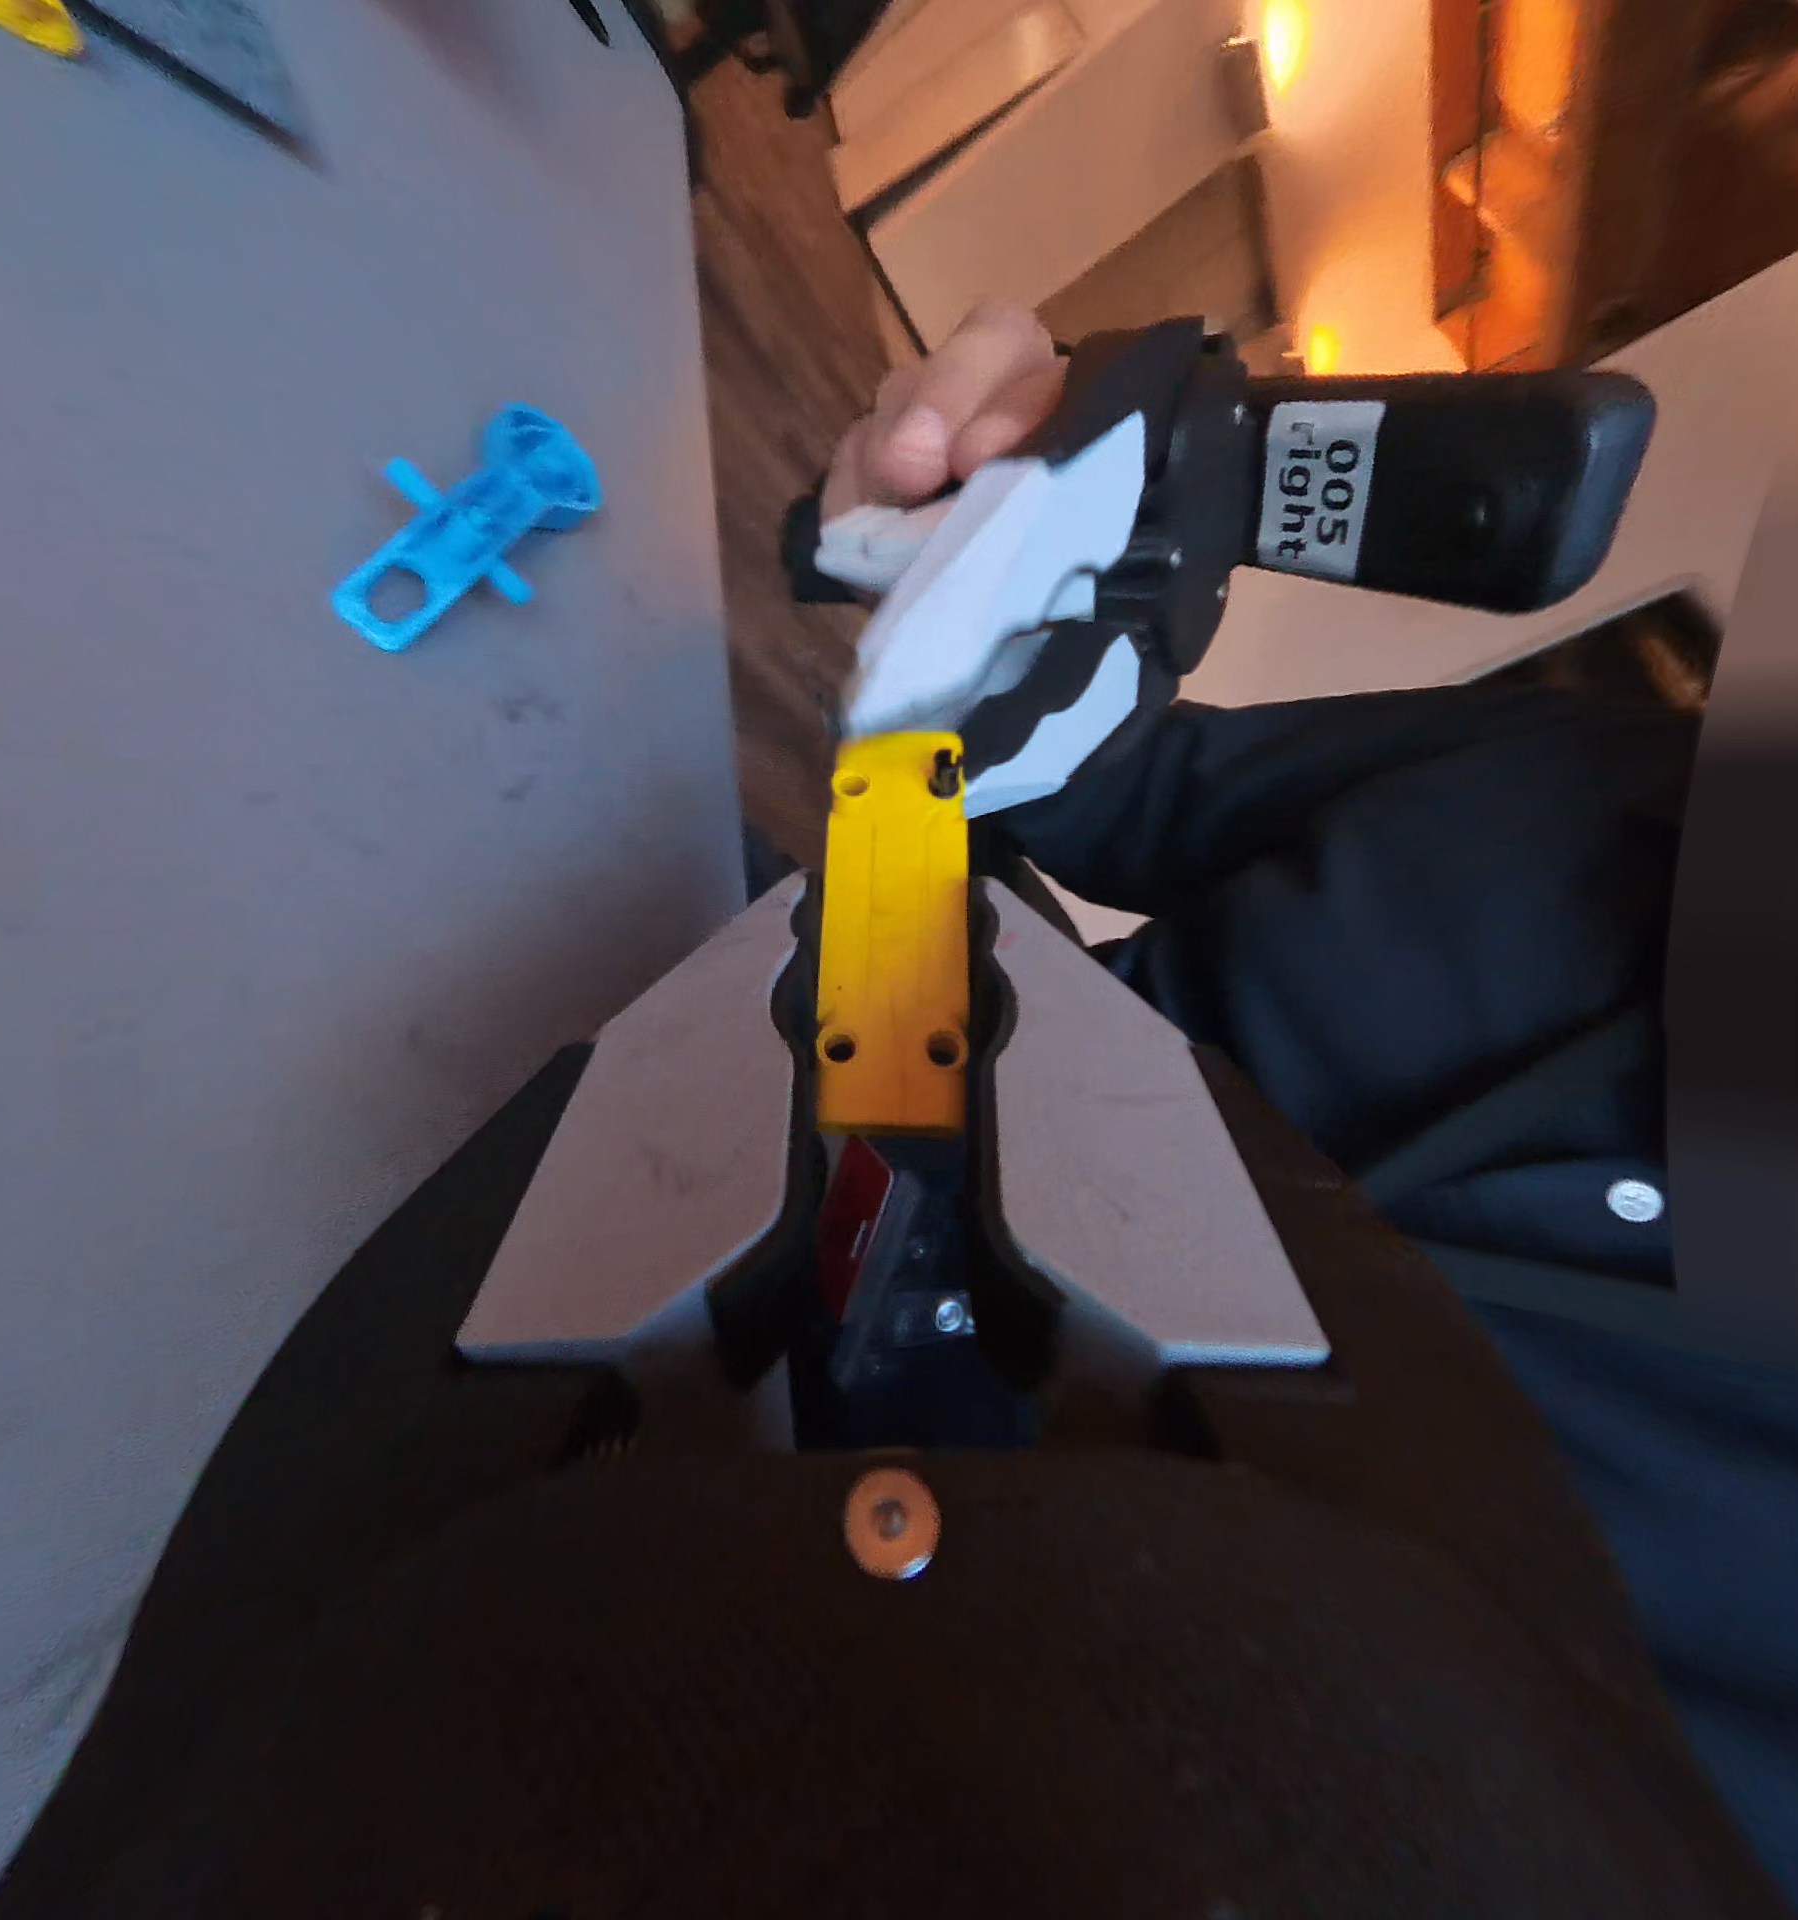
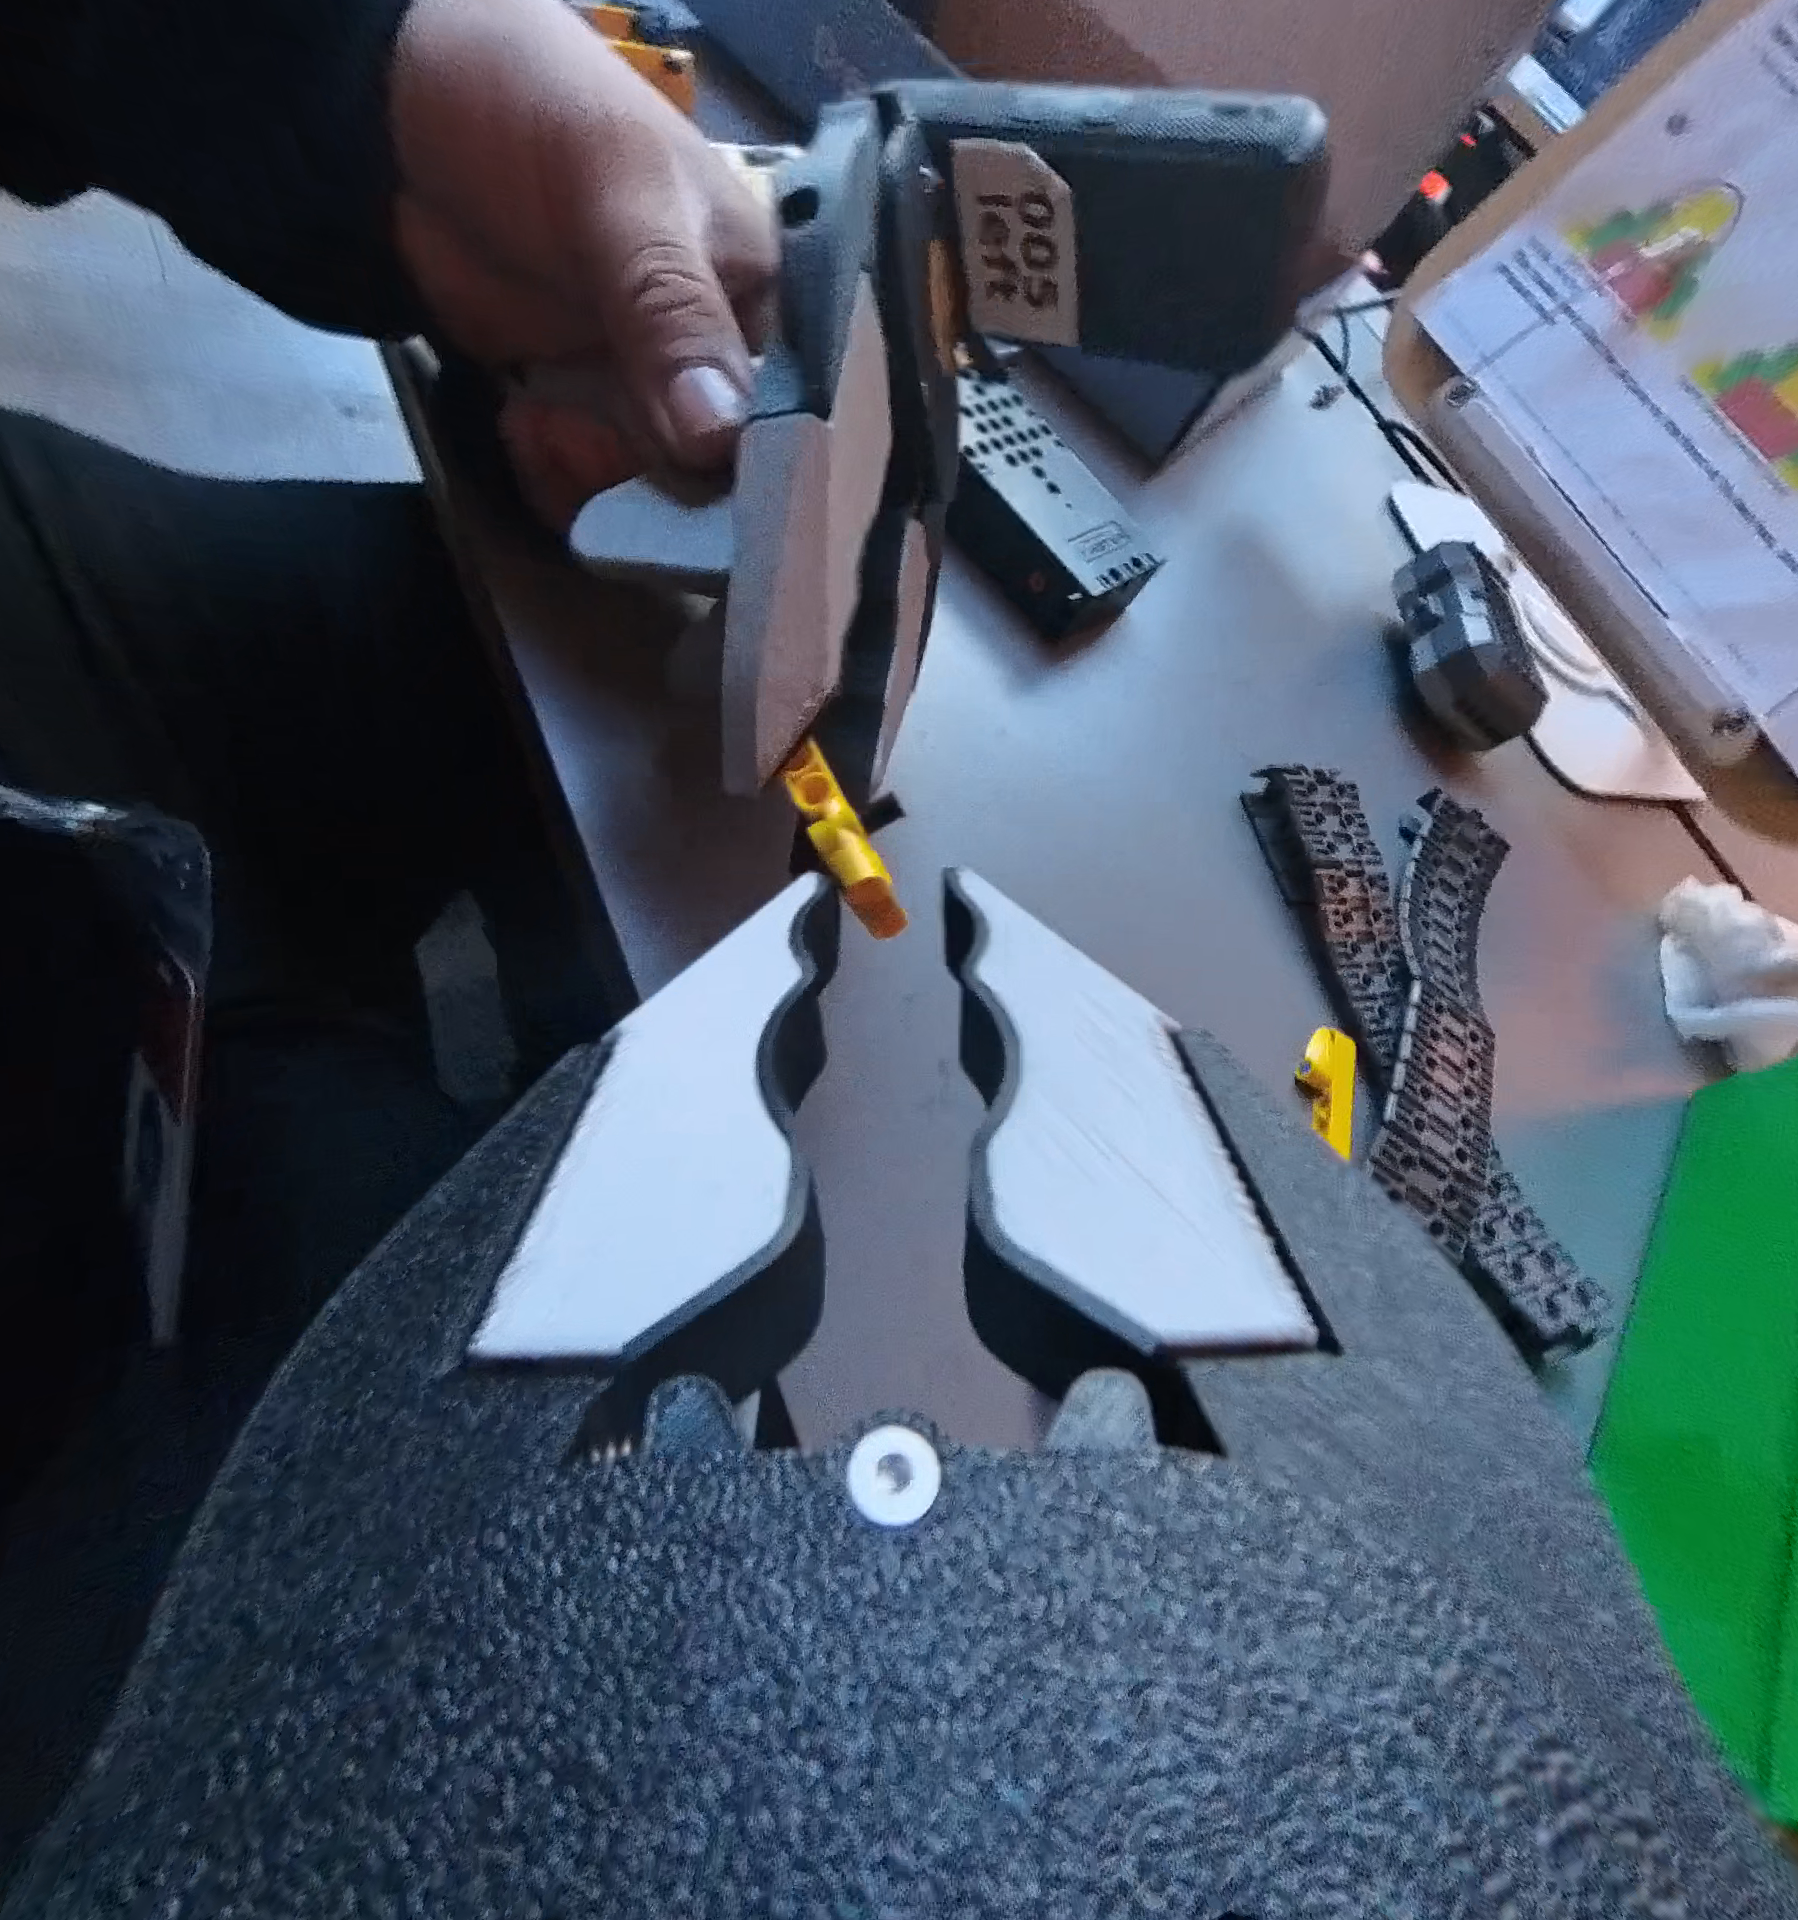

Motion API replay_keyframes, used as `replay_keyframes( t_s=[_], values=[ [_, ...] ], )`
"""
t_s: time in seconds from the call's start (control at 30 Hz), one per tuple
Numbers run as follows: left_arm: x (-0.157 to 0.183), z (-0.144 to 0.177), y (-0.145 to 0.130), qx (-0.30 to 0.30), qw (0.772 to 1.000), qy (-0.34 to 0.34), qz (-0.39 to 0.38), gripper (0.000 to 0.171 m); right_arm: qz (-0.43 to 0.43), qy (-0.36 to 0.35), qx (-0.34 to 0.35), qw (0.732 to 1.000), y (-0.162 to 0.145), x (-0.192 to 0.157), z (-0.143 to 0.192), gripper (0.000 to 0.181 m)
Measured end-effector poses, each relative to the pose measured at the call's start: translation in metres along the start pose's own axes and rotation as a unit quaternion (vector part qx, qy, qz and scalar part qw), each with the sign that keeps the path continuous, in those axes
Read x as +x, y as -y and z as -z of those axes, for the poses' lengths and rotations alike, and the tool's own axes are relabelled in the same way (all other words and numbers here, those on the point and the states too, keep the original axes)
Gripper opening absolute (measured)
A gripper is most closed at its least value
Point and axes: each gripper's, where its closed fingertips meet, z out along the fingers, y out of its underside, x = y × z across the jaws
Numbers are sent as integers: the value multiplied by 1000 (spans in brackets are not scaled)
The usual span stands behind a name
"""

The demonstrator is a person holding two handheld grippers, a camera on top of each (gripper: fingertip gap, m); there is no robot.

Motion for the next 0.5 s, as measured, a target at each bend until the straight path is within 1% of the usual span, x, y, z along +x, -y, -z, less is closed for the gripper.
replay_keyframes(
  t_s=[0.03,0.1,0.13,0.17,0.2,0.23,0.27,0.3,0.33,0.37,0.4,0.47,0.5],
  values=[
    [-2,0,-1,-3,1000,-2,4,26,8,7,0,1000,0,-2,-1,9],
    [-4,3,3,9,1000,5,1,26,-3,16,1,1000,-2,-2,-3,8],
    [-5,5,6,17,1000,17,-13,26,-28,25,3,999,-3,-2,-4,7],
    [-11,9,8,22,998,53,-38,28,-65,36,0,997,-6,-1,-5,6],
    [-18,14,10,19,992,100,-76,35,-111,51,-5,992,-10,1,-7,4],
    [-21,18,11,11,982,143,-123,39,-160,68,-4,985,-13,2,-8,4],
    [-23,21,12,-2,967,187,-176,42,-211,89,3,973,-13,3,-8,4],
    [-24,23,13,-20,945,229,-233,45,-262,118,14,958,-11,3,-7,4],
    [-26,26,15,-38,917,276,-287,52,-309,146,26,939,-9,3,-6,4],
    [-28,29,19,-54,881,323,-341,57,-349,167,37,922,-7,4,-5,4],
    [-29,33,23,-69,841,365,-394,59,-378,185,45,906,-5,4,-5,4],
    [-28,39,33,-81,753,428,-493,59,-415,211,44,884,-6,3,-4,4],
    [-26,42,37,-87,713,447,-533,55,-429,223,37,875,-8,1,-4,4]
  ],
)
